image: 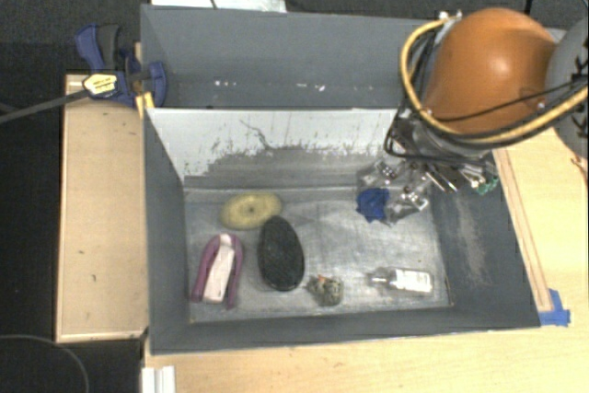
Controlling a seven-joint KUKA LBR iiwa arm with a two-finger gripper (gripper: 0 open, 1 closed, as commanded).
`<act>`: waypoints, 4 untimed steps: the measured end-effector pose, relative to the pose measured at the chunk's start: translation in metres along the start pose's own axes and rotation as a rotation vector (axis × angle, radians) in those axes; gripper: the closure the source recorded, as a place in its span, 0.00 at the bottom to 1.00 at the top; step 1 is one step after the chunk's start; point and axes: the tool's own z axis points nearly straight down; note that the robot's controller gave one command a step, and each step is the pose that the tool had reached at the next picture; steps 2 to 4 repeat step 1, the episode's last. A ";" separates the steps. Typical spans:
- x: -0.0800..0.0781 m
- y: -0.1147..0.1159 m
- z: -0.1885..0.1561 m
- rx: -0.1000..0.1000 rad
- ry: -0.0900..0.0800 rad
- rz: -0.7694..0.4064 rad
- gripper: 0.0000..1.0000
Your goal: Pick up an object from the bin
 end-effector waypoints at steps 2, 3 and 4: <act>0.000 -0.050 -0.022 0.001 0.002 0.016 1.00; 0.000 -0.050 -0.022 0.001 0.002 0.016 1.00; 0.000 -0.050 -0.022 0.001 0.002 0.016 1.00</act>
Offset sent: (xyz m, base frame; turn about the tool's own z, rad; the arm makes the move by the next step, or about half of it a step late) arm 0.0274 -0.0367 0.0196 0.0082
